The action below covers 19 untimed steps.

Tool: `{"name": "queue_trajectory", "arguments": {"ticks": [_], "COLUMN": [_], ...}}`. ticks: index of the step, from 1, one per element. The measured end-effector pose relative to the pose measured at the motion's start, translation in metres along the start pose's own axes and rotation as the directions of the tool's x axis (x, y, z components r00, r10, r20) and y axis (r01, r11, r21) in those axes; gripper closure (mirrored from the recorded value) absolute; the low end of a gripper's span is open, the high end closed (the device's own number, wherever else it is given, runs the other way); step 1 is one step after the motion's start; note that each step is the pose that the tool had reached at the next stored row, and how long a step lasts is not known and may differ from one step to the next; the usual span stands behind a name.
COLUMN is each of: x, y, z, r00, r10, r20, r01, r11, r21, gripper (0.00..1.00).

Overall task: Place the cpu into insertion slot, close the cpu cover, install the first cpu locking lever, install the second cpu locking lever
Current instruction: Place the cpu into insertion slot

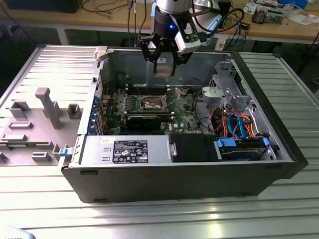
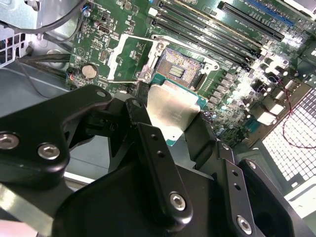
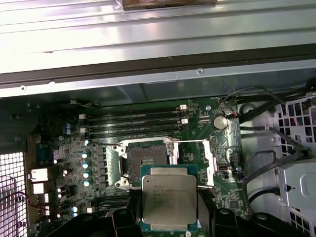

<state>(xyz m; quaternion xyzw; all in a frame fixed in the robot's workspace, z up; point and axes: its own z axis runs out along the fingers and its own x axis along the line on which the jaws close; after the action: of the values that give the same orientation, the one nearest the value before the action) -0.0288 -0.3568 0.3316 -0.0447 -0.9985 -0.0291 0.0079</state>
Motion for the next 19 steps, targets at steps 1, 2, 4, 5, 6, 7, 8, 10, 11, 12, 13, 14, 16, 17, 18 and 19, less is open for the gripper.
{"name": "queue_trajectory", "arguments": {"ticks": [1, 2, 4, 5, 6, 7, 8, 10, 11, 12, 13, 14, 16, 17, 18, 19], "x": [0.0000, 0.0000, 0.0000, 0.0000, 0.0000, 0.0000, 0.0000, 0.0000, 0.0000, 0.0000, 0.0000, 0.0000, 0.0000, 0.0000, 0.0000, 0.0000], "y": [0.0000, 0.0000, 0.0000, 0.0000, 0.0000, 0.0000, 0.0000, 0.0000, 0.0000, 0.0000, 0.0000, 0.0000, 0.0000, 0.0000, 0.0000, 0.0000], "z": [0.0000, 0.0000, 0.0000, 0.0000, 0.0000, 0.0000, 0.0000, 0.0000, 0.0000, 0.0000, 0.0000, 0.0000, 0.0000, 0.0000, 0.0000, 0.0000], "r00": [1.0000, 1.0000, 1.0000, 1.0000, 1.0000, 0.9999, 0.9999, 0.9999, 0.9999, 0.9998, 0.9998, 0.9998, 0.9998, 0.9998, 0.9998, 0.9997], "r10": [0.002, 0.003, 0.007, 0.008, 0.010, 0.012, 0.013, 0.016, 0.017, 0.017, 0.019, 0.019, 0.021, 0.022, 0.022, 0.023], "r20": [0.0001, 0.0002, 0.0004, 0.0005, 0.0005, 0.0006, 0.0008, 0.0009, 0.0010, 0.0010, 0.0011, 0.0011, 0.0012, 0.0013, 0.0013, 0.0013], "r01": [-0.002, -0.003, -0.007, -0.008, -0.010, -0.012, -0.013, -0.016, -0.017, -0.017, -0.019, -0.019, -0.021, -0.022, -0.022, -0.023], "r11": [1.0000, 1.0000, 1.0000, 1.0000, 1.0000, 0.9999, 0.9999, 0.9999, 0.9999, 0.9998, 0.9998, 0.9998, 0.9998, 0.9998, 0.9998, 0.9997], "r21": [0.0000, 0.0000, -0.0001, -0.0001, -0.0001, -0.0002, -0.0002, -0.0003, -0.0003, -0.0002, -0.0003, -0.0003, -0.0003, -0.0004, -0.0003, -0.0004], "gripper": [0.46, 0.46, 0.46, 0.46, 0.46, 0.46, 0.46, 0.46, 0.46, 0.46, 0.46, 0.46, 0.46, 0.46, 0.46, 0.46]}}
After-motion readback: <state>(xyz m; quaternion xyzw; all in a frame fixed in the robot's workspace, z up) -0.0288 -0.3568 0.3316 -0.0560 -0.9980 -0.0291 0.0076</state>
